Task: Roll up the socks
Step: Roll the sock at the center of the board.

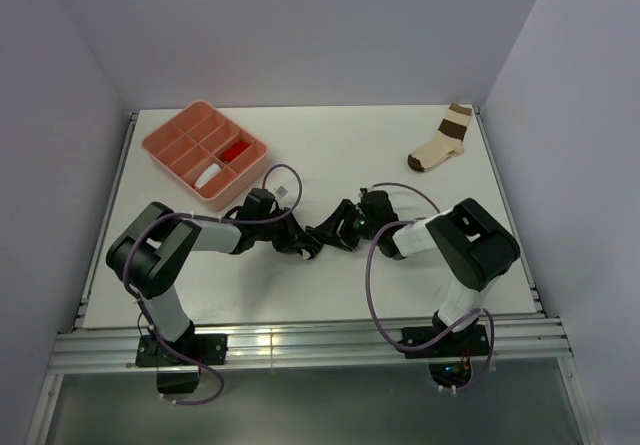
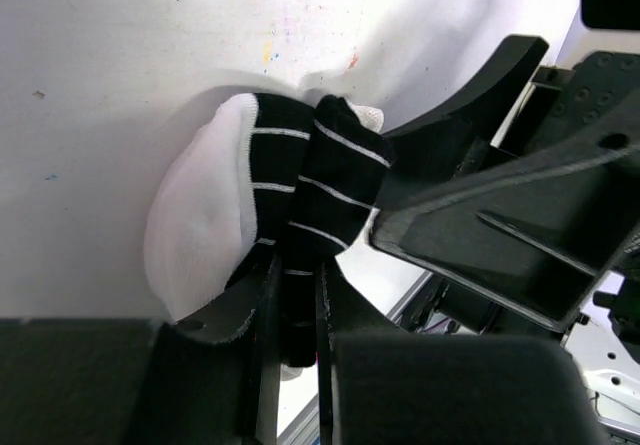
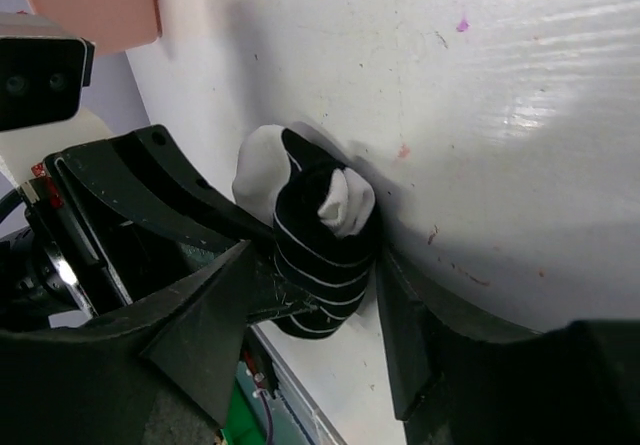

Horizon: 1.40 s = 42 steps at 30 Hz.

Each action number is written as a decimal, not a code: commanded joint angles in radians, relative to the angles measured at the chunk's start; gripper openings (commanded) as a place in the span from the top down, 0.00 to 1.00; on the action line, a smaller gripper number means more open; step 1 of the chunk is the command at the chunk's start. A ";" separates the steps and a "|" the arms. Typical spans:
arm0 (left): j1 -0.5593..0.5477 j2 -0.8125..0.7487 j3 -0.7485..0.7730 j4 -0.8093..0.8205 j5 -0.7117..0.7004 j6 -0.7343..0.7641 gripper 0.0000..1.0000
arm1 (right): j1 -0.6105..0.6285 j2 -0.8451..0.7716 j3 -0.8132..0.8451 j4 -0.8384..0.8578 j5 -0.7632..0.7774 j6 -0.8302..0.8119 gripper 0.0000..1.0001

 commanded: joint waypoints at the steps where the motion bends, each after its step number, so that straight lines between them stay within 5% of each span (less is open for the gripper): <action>1: -0.002 0.031 -0.023 -0.025 0.008 0.003 0.99 | 0.018 0.057 0.021 -0.042 0.024 -0.035 0.43; 7: -0.002 0.046 -0.028 0.010 0.035 0.003 0.99 | 0.024 0.092 0.033 -0.047 0.008 -0.051 0.64; 12: -0.002 0.031 -0.013 -0.040 0.001 0.033 0.96 | 0.023 0.062 0.075 -0.163 0.040 -0.119 1.00; 17: -0.011 -0.035 0.029 -0.160 -0.089 0.121 0.71 | 0.023 0.012 0.135 -0.349 0.077 -0.179 1.00; 23: -0.089 -0.141 0.116 -0.358 -0.341 0.217 0.58 | 0.023 -0.006 0.269 -0.613 0.148 -0.255 1.00; 33: -0.379 -0.270 0.196 -0.472 -0.936 0.345 0.49 | 0.024 0.034 0.446 -0.915 0.214 -0.303 1.00; 42: -0.621 -0.086 0.357 -0.550 -1.290 0.457 0.47 | 0.024 0.071 0.526 -1.038 0.240 -0.315 1.00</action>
